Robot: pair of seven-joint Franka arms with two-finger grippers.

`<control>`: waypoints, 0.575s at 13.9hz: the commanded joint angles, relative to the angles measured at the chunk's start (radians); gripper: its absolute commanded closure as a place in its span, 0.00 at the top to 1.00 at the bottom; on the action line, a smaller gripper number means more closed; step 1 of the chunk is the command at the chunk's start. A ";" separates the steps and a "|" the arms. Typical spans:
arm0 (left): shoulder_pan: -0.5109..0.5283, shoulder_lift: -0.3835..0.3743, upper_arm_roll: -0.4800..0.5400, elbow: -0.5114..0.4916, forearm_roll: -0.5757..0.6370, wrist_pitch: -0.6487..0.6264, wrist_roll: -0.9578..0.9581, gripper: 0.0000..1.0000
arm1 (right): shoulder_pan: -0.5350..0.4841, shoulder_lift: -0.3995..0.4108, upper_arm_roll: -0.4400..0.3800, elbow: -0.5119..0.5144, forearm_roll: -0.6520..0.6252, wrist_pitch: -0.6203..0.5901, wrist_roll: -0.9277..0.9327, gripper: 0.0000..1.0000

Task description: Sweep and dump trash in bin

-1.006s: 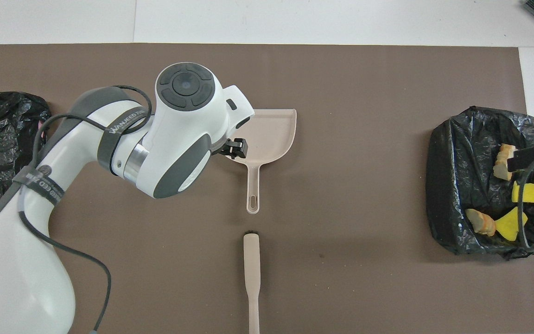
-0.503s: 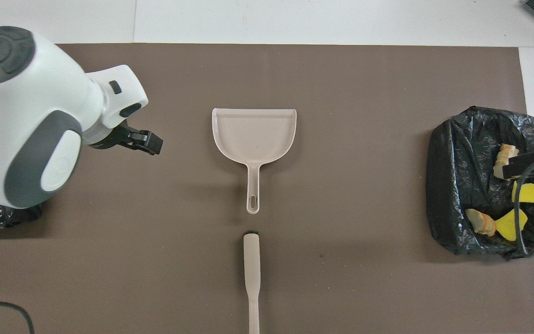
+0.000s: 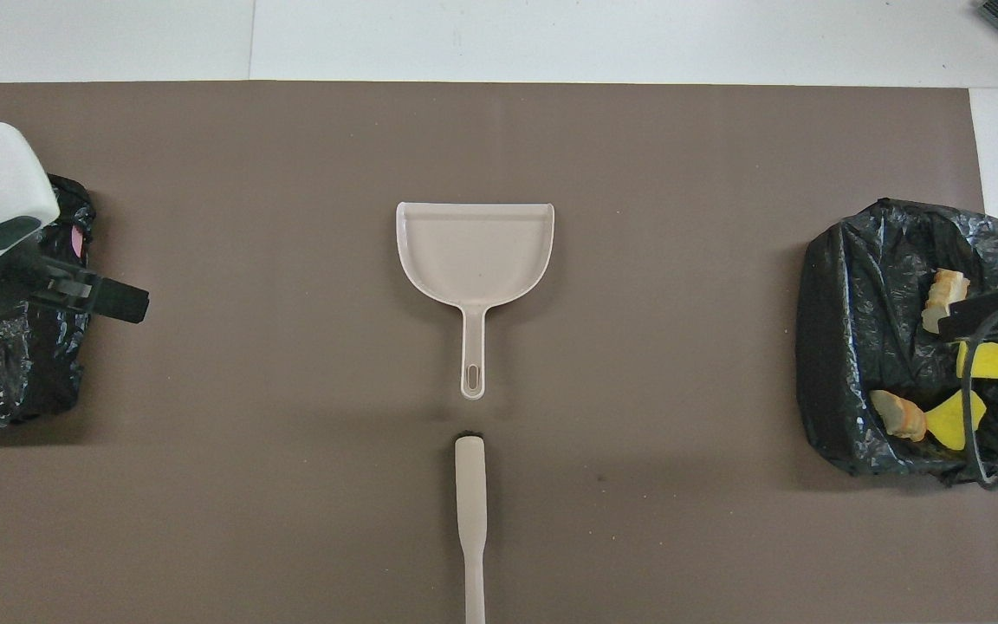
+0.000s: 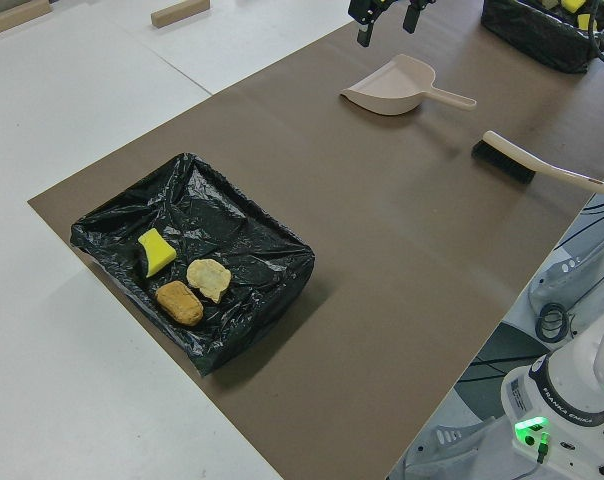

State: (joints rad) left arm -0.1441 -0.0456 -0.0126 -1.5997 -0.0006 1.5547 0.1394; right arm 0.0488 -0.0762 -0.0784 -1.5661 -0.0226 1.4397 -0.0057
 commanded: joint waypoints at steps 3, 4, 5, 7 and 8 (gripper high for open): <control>0.001 -0.008 0.031 0.064 -0.024 -0.073 0.014 1.00 | -0.006 -0.005 0.003 0.004 0.015 -0.012 -0.019 1.00; 0.003 -0.002 0.031 0.081 -0.021 -0.082 0.014 1.00 | -0.006 -0.007 0.003 0.003 0.015 -0.010 -0.020 1.00; 0.003 0.000 0.028 0.095 -0.025 -0.082 0.009 1.00 | -0.006 -0.007 0.003 0.001 0.015 -0.012 -0.022 1.00; 0.003 -0.002 0.026 0.095 -0.025 -0.074 0.002 1.00 | -0.006 -0.007 0.003 0.001 0.015 -0.012 -0.023 1.00; 0.006 -0.007 0.026 0.092 -0.024 -0.073 0.002 1.00 | -0.006 -0.007 0.003 0.001 0.015 -0.012 -0.025 1.00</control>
State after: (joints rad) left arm -0.1408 -0.0642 0.0126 -1.5376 -0.0108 1.5032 0.1452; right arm 0.0493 -0.0764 -0.0775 -1.5659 -0.0224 1.4395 -0.0057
